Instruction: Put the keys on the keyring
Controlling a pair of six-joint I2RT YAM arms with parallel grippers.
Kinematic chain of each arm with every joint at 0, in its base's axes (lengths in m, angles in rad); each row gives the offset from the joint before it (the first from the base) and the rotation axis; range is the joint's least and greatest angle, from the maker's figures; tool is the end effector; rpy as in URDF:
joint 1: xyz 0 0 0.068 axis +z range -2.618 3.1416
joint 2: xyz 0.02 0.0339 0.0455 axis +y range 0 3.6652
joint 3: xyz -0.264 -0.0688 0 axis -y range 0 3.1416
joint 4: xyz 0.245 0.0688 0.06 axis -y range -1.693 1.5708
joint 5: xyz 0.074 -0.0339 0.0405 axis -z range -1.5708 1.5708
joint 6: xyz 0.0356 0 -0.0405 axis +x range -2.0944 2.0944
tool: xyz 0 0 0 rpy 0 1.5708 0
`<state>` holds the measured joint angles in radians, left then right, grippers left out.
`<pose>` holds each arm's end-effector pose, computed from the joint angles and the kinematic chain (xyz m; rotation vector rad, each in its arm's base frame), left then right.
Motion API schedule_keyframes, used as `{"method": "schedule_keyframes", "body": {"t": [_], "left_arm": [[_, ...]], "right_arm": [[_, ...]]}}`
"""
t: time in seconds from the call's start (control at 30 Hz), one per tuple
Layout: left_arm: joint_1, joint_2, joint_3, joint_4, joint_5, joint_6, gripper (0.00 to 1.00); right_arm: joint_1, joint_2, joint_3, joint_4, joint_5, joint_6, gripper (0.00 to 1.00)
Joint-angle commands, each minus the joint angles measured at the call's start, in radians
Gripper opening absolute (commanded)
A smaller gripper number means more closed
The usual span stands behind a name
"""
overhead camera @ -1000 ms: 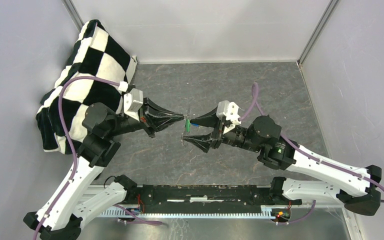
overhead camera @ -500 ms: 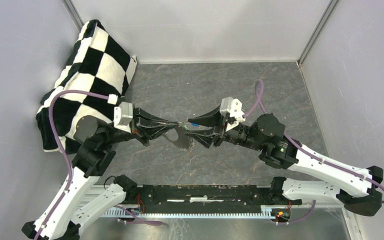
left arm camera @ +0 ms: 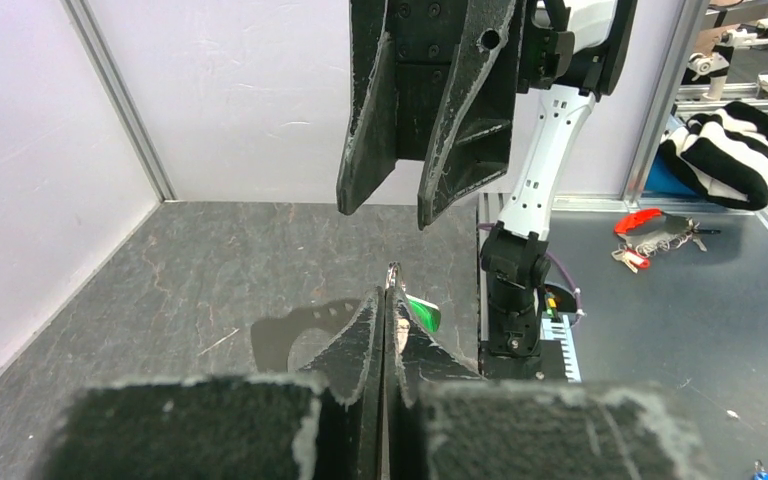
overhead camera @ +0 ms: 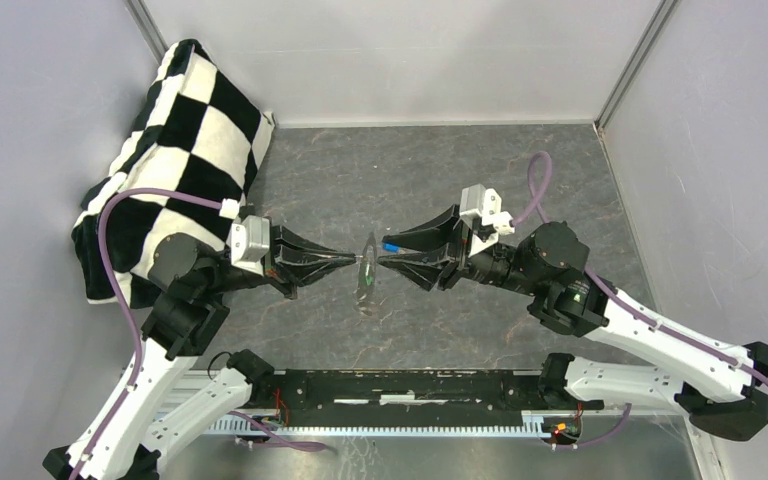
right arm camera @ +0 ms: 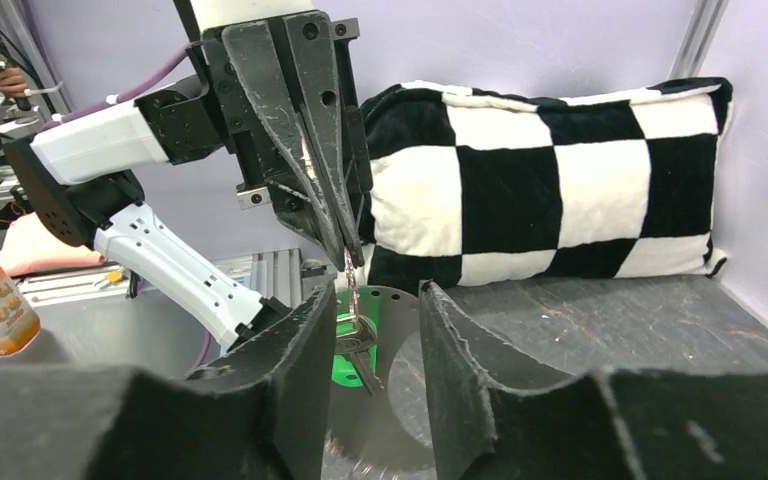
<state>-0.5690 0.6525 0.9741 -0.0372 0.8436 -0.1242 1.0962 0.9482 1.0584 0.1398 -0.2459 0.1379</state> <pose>0.0846 -0.0857 0.4356 1.0192 1.0684 -1.1088 0.0874 0.1891 0.4414 -0.8514 1.1509 1.1957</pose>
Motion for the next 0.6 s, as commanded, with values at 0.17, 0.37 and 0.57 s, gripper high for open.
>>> {"method": "schedule_keyframes", "body": {"t": [0.17, 0.37, 0.57], "left_arm": [[0.001, -0.005, 0.011, 0.004, 0.018, 0.051, 0.02], [0.001, -0.005, 0.016, -0.009, 0.013, 0.066, 0.02], [0.001, -0.005, 0.020, -0.009, 0.009, 0.069, 0.02]], "right_arm": [[-0.023, 0.037, 0.031, 0.018, -0.137, 0.065, 0.33], [-0.027, 0.050, 0.032, 0.027, -0.175, 0.085, 0.28], [-0.035, 0.060, 0.026, 0.020, -0.194, 0.089, 0.06]]}}
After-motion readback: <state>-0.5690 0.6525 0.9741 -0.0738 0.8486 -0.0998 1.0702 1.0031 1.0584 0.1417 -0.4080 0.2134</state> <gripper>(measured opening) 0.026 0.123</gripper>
